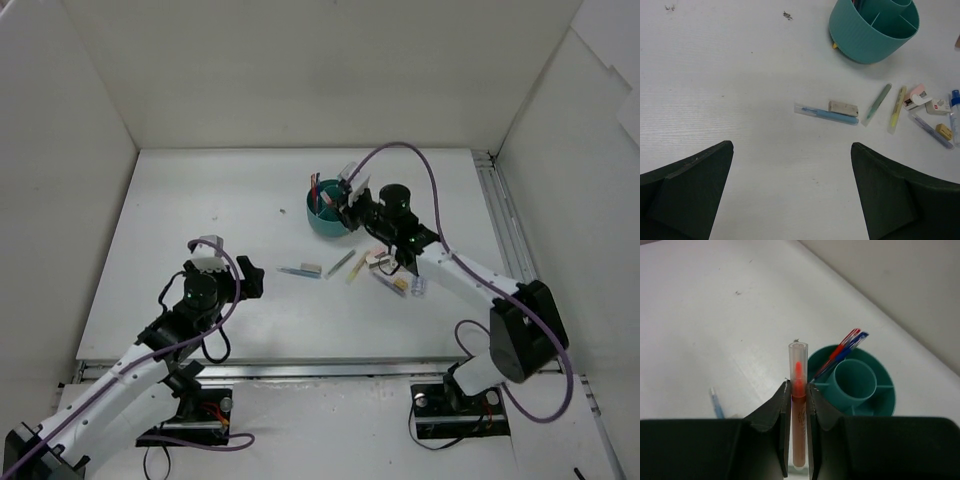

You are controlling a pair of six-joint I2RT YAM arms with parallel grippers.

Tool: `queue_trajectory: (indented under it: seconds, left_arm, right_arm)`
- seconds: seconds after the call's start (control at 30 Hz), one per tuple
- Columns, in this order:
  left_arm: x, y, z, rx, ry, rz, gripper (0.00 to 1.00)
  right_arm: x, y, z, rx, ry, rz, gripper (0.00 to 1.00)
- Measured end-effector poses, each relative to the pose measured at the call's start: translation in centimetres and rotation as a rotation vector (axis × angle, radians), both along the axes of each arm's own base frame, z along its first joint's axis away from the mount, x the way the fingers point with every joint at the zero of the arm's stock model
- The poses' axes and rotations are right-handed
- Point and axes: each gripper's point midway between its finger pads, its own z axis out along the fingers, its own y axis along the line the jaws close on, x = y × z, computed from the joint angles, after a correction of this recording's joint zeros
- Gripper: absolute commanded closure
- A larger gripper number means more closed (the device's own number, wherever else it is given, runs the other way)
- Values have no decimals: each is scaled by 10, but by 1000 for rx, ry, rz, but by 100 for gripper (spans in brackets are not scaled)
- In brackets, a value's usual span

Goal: Sort the stationery into containers
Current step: Pick up the pen from the center of the board, then place the pen in the storage box.

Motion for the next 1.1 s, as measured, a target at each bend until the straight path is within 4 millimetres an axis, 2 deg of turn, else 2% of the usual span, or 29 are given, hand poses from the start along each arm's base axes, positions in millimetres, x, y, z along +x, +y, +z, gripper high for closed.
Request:
queue_trajectory:
  seconds: [0.13,0.23,0.53,0.7,0.73,0.8,0.83,0.87,0.93,1.0,1.03,1.1]
  left_arm:
    - [4,-2,-5,9,12,1,0]
    - [6,-2,-9,21,25,7,0]
    - [11,-2,-15,37,38,25,0]
    - [12,-1,-16,43,43,31,0]
    - [12,-1,-16,43,43,32,0]
    - [12,-1,-16,44,44,32,0]
    - [13,-1,-15,45,45,33,0]
    - [13,-2,-14,44,45,33,0]
    - [15,-3,-13,45,46,31,0]
    - [17,-6,-13,51,56,23,0]
    - [18,-9,-12,57,62,12,0]
    - [22,-18,-12,80,79,-35,0]
  right_arm:
    - [43,3,1,20,-30,42,100]
    - [62,6,-6,28,-30,86,99]
    - [84,19,-32,29,-19,211,94]
    - [86,24,-50,19,-8,255,89]
    - [87,23,-54,16,-4,258,81]
    - [91,20,-63,16,14,258,75]
    - [92,17,-65,20,25,259,68]
    - [93,13,-68,26,39,258,65]
    - [95,6,-66,36,42,258,56]
    - [96,1,-63,46,42,263,51]
    - [95,-1,-63,50,48,264,46]
    - [89,-3,-59,59,54,274,42]
